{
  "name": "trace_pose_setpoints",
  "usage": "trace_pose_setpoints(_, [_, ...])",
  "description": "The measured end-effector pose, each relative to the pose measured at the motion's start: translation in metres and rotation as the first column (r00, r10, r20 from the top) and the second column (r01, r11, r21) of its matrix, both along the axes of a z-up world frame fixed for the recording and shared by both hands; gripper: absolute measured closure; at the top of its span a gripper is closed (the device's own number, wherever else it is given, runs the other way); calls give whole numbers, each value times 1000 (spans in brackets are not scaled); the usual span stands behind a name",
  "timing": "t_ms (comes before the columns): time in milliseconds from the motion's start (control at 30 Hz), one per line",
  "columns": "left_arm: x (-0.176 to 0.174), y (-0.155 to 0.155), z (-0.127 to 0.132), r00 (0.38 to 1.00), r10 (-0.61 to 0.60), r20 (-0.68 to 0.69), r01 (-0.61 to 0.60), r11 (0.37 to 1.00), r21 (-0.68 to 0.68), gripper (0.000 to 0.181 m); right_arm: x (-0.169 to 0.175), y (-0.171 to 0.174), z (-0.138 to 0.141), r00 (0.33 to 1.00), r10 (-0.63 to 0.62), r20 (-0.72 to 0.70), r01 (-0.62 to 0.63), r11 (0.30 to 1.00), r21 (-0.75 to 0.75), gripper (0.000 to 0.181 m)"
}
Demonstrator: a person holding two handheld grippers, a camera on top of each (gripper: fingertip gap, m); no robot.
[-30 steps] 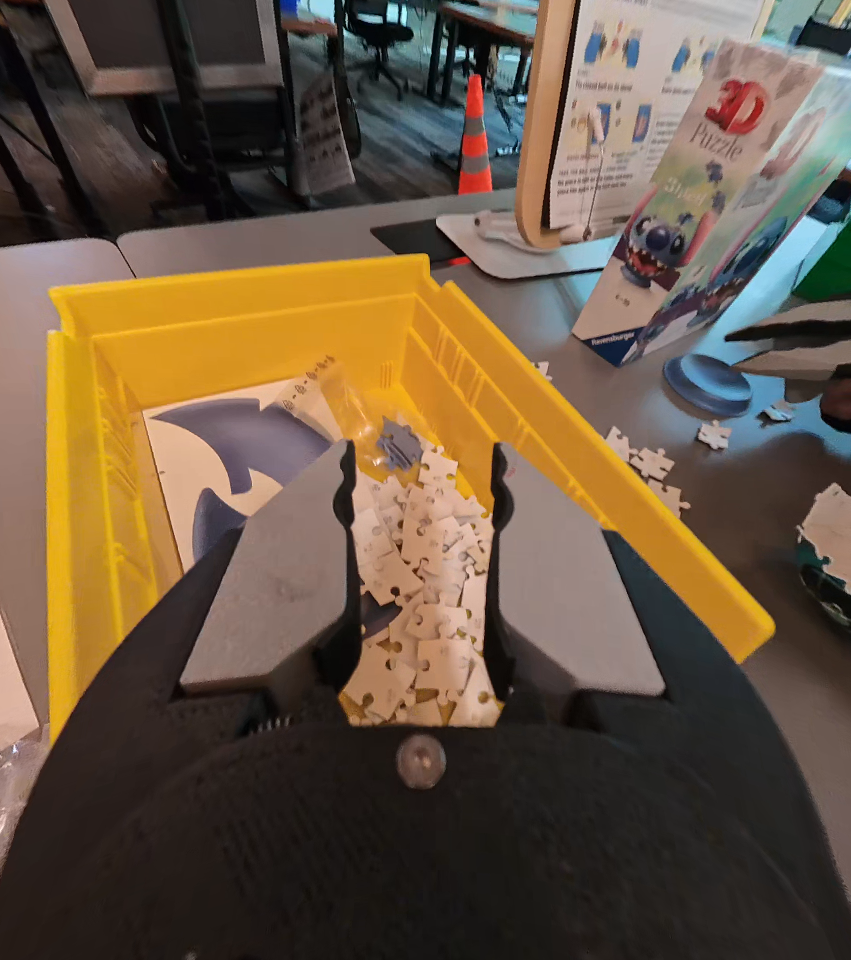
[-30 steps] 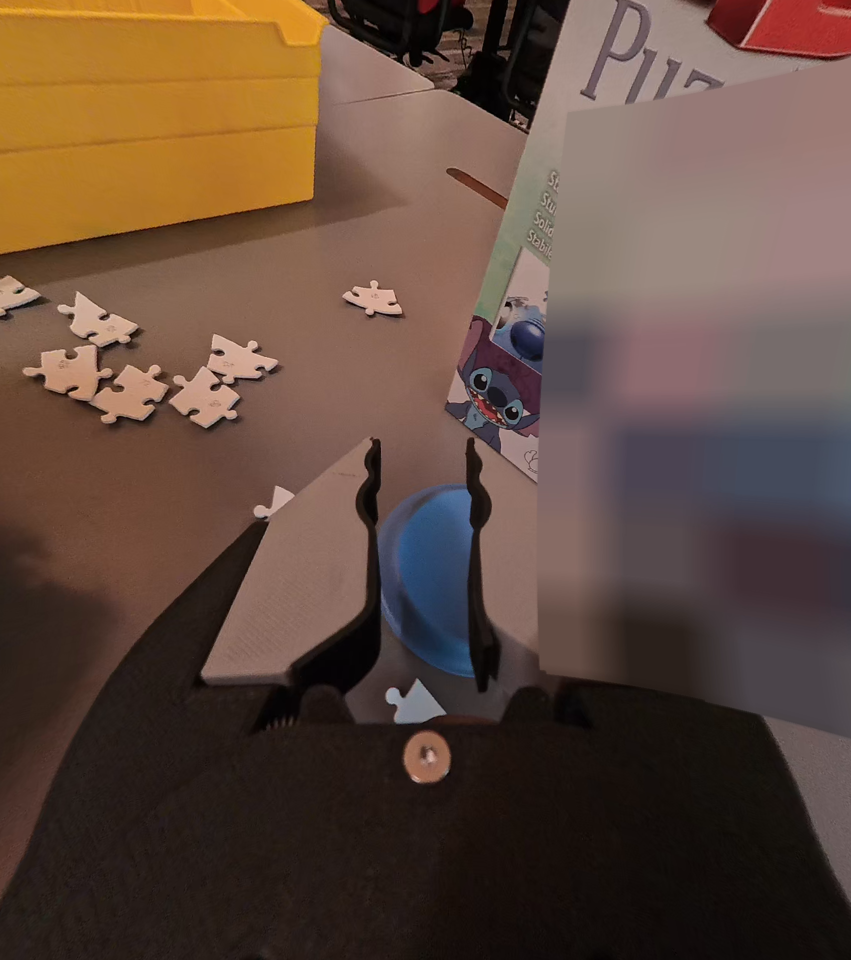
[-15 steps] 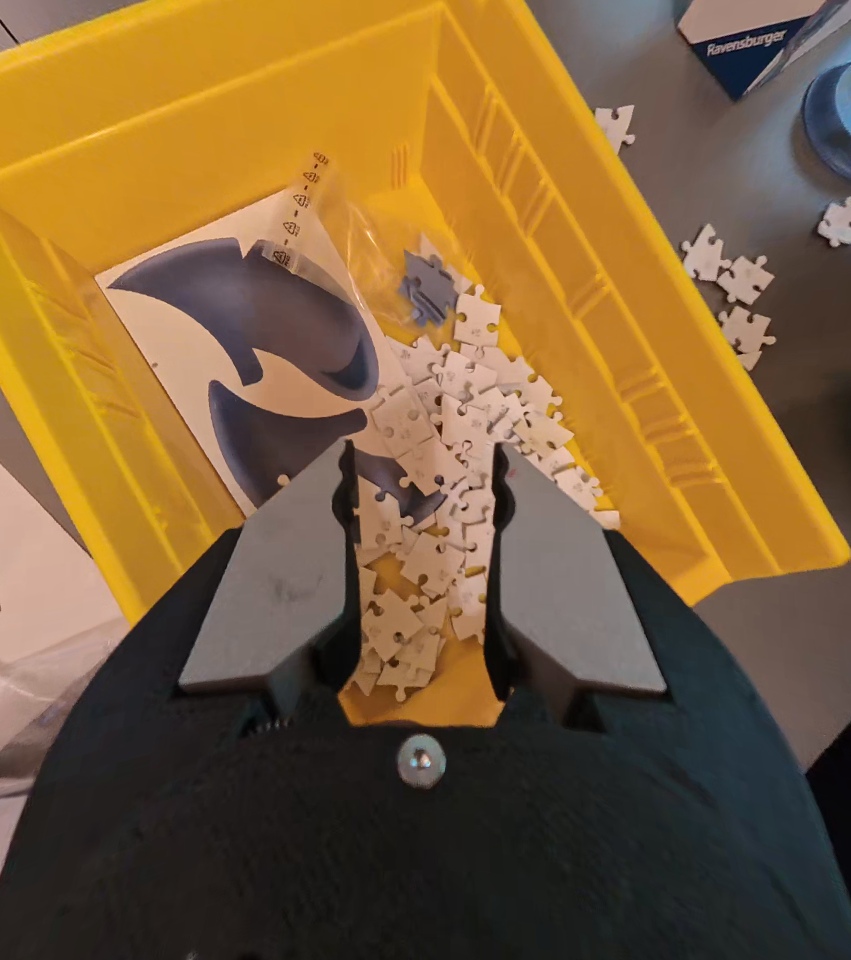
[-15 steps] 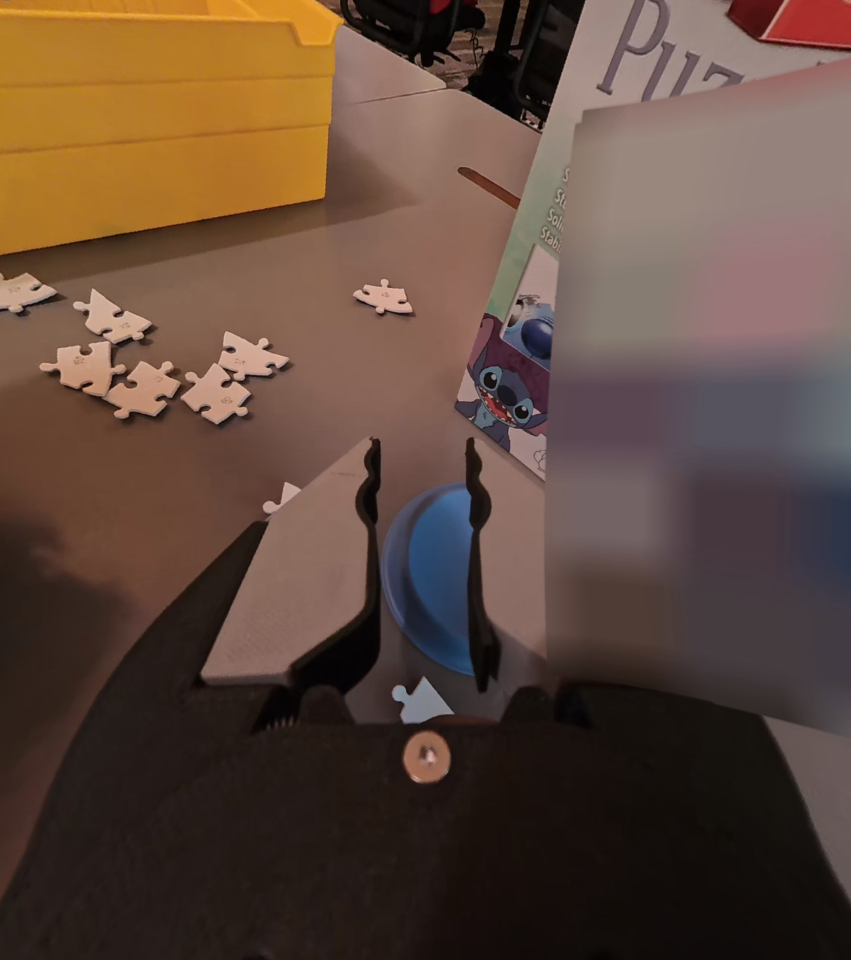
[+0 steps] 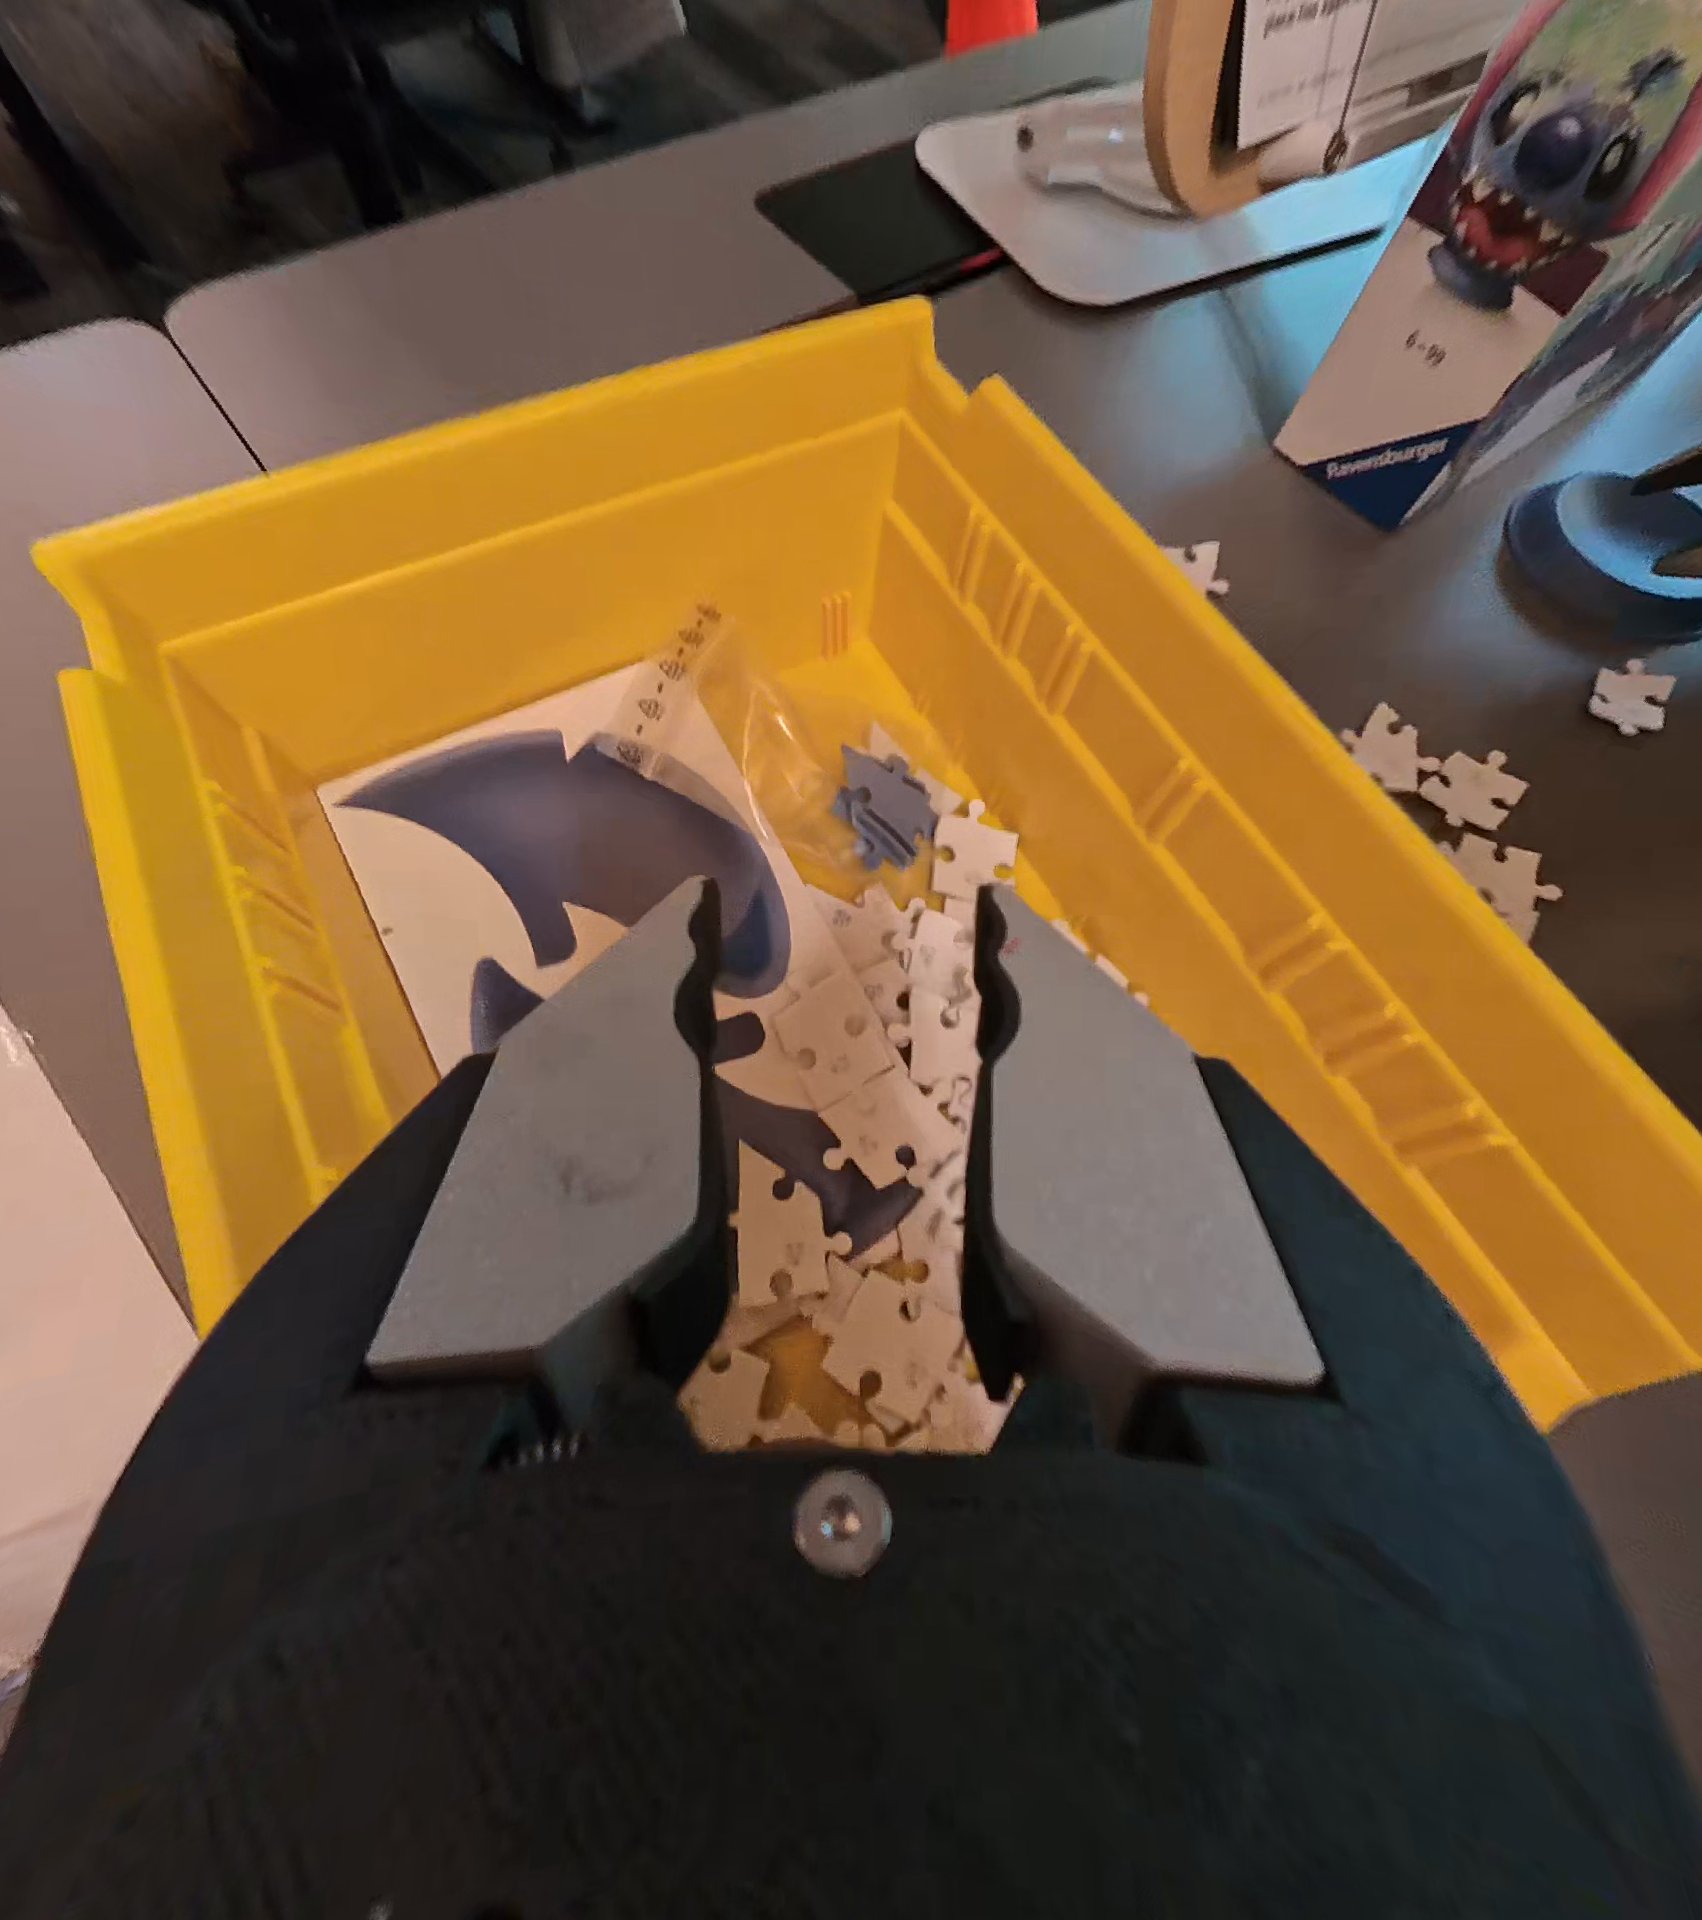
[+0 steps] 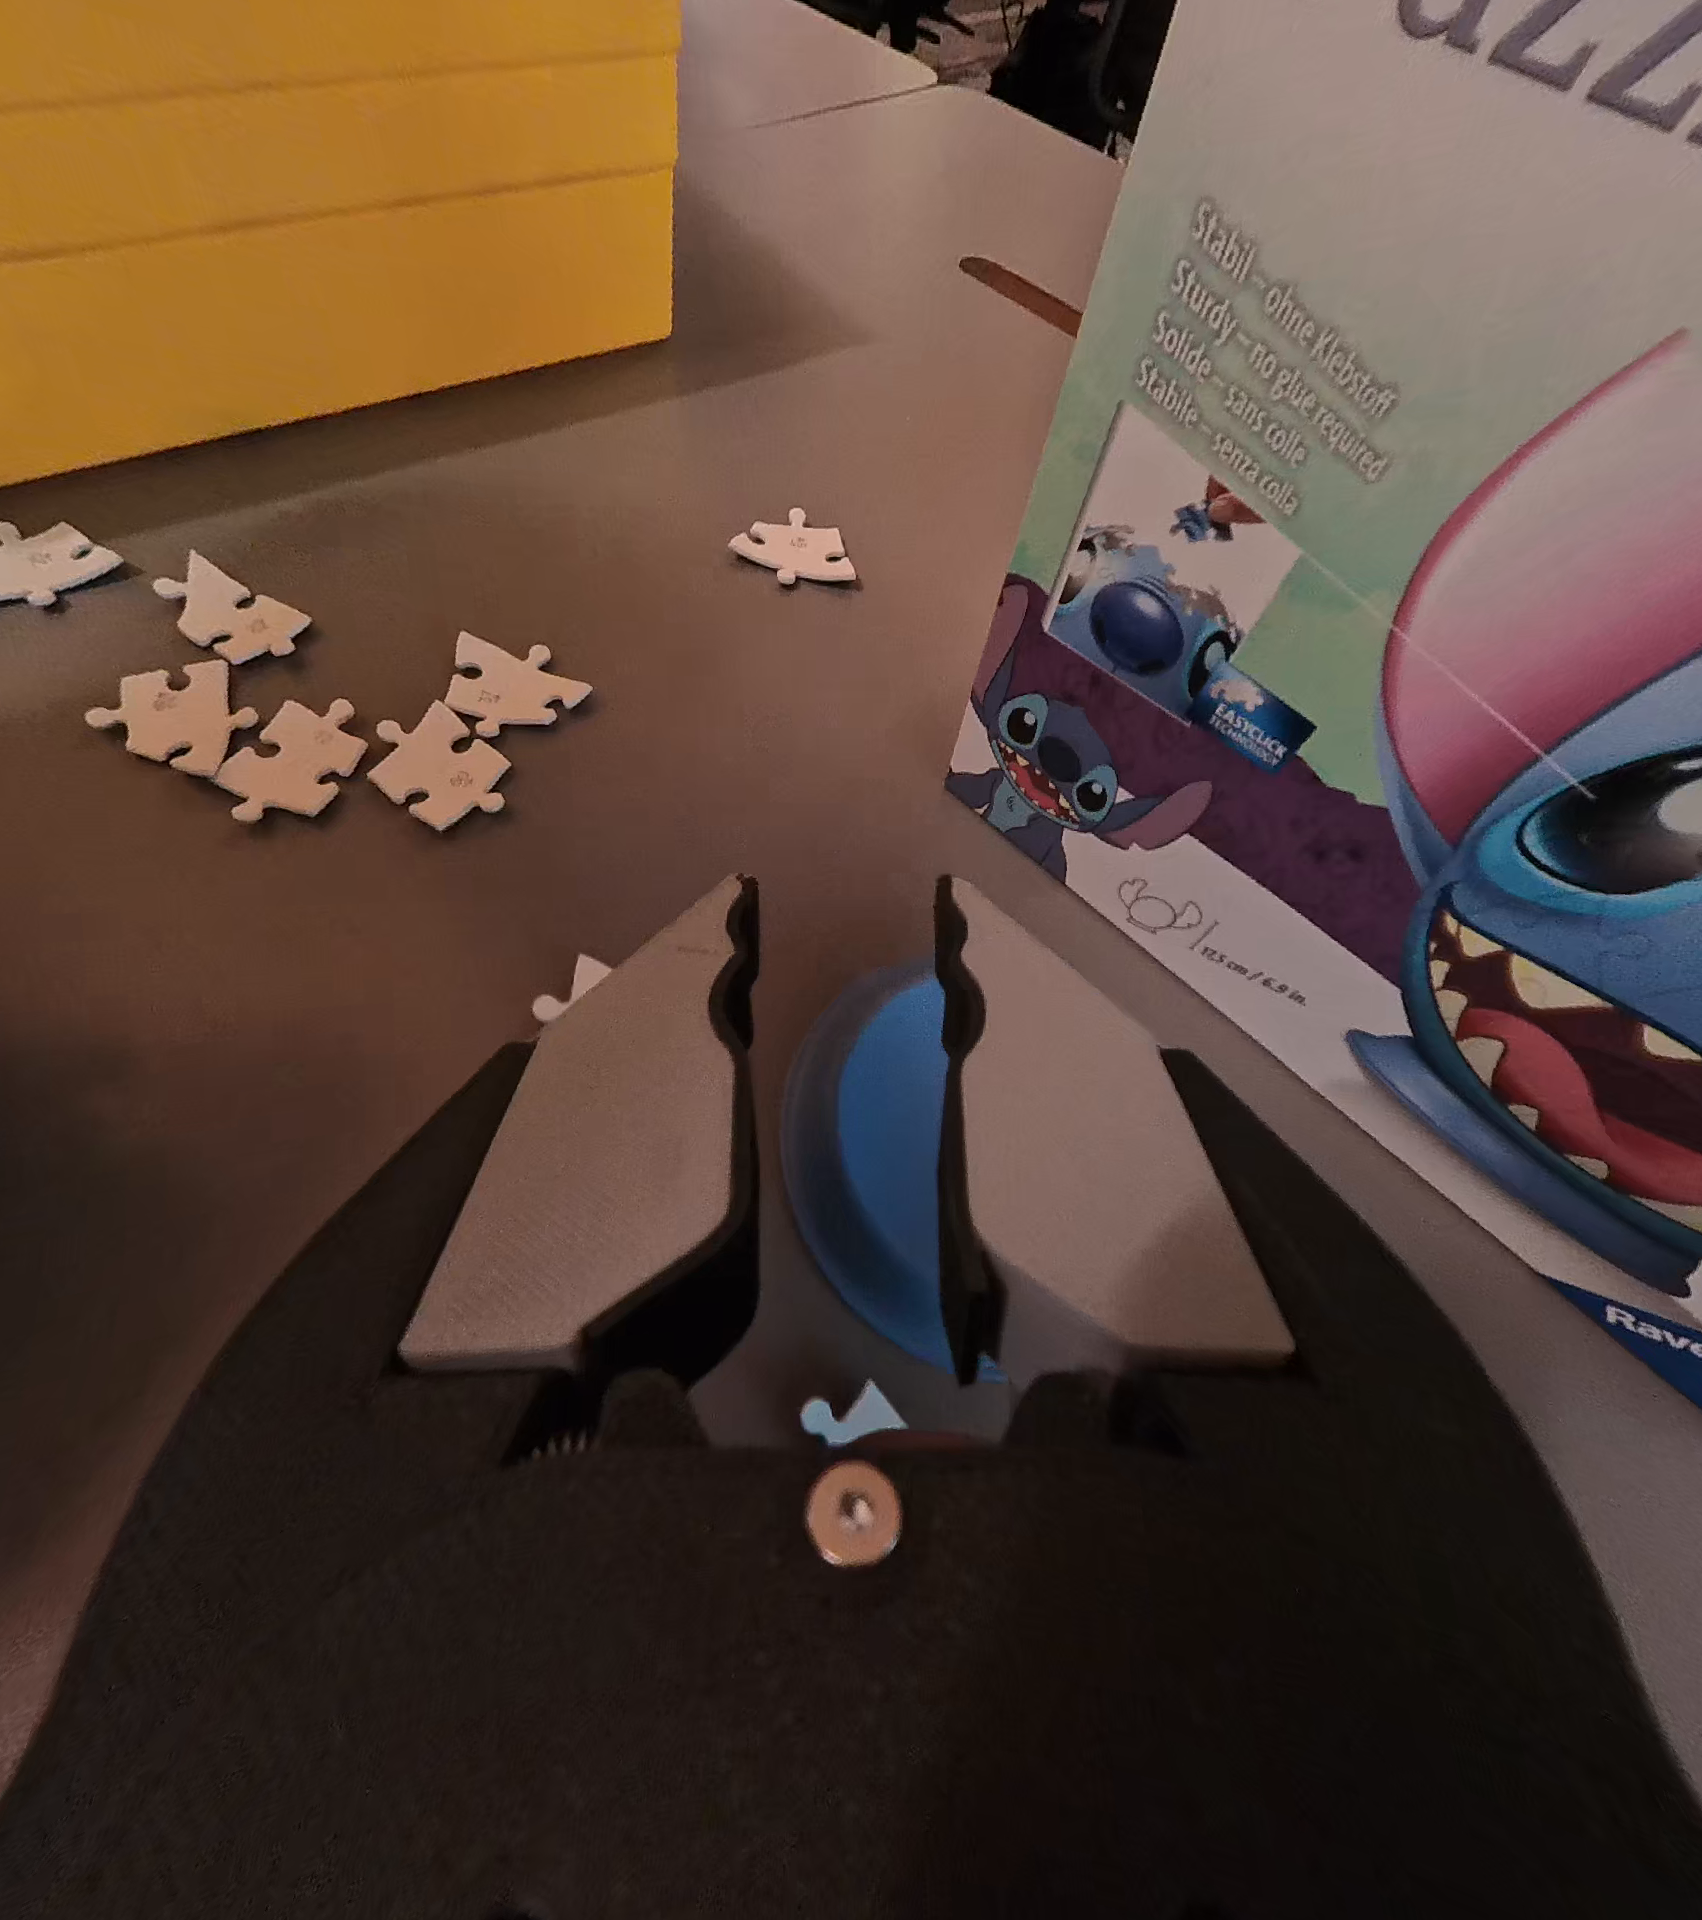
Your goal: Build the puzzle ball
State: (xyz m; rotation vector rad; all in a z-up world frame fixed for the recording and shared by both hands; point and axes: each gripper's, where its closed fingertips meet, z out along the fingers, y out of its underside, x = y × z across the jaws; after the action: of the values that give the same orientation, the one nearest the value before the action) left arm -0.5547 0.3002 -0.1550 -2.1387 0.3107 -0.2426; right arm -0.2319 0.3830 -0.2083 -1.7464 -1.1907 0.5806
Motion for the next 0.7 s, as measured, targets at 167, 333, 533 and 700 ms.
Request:
trace_pose_setpoints(167, [-1,3,16,999,31,-14,-29,994,106,137,-6,0,2,1000,-3,-19,3,1000,-3,150])
trace_pose_setpoints(333, [1,1,-1,999,22,-26,-21,999,29,134,-8,-4,2,1000,1,-6,-1,1000,13,150])
trace_pose_setpoints(533, [-3,10,-11,995,70,-68,-71,997,-5,133,-11,-14,2,999,28,31,-30,998,54,151])
trace_pose_setpoints(700, [-14,28,0,995,60,-80,-71,988,-137,124,-13,-17,2,999,42,11,-42,999,29,151])
